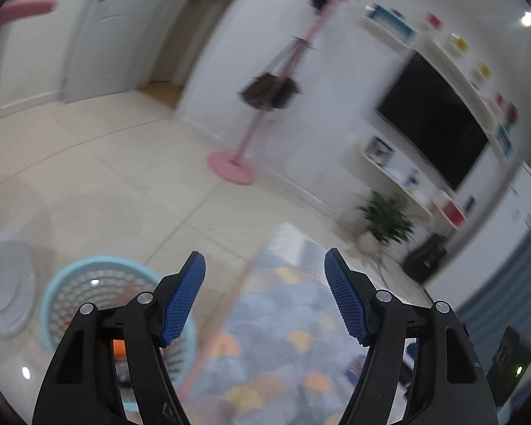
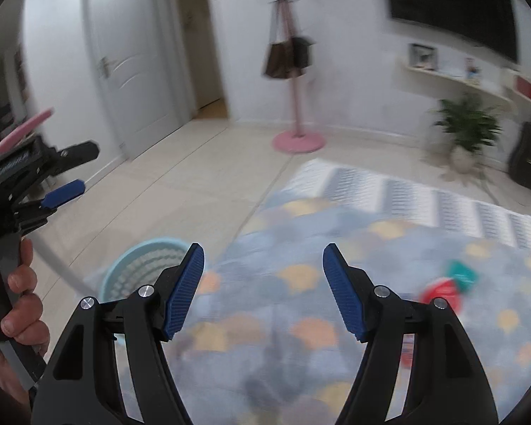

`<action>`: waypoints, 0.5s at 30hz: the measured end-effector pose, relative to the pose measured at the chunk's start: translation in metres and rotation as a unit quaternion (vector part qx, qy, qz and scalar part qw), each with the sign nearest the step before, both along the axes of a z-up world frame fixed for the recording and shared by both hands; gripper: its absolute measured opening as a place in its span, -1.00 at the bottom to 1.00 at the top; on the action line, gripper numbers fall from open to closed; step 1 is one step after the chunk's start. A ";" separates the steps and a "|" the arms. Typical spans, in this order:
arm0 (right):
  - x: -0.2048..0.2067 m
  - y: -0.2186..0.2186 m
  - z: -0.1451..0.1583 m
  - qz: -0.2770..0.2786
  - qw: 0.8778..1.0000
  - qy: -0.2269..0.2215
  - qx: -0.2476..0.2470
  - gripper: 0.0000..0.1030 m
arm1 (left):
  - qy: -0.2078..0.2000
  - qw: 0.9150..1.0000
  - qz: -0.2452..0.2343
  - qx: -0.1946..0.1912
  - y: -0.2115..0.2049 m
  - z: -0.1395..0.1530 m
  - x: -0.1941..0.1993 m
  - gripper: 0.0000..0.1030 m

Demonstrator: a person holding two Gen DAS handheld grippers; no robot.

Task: Collect trash
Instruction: 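Return both grippers to the rug toward the card box and red cup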

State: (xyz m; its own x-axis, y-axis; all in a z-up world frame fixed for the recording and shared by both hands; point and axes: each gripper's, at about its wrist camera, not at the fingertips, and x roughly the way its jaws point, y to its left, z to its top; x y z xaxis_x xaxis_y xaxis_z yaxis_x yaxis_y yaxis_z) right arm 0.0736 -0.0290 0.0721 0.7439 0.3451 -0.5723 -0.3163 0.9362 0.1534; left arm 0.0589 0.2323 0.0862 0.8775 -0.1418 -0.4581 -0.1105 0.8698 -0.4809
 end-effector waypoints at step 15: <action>-0.007 -0.217 -0.057 -0.178 0.983 0.039 0.032 -0.12 | 0.103 0.959 -0.235 0.117 -0.234 -0.110 0.039 0.53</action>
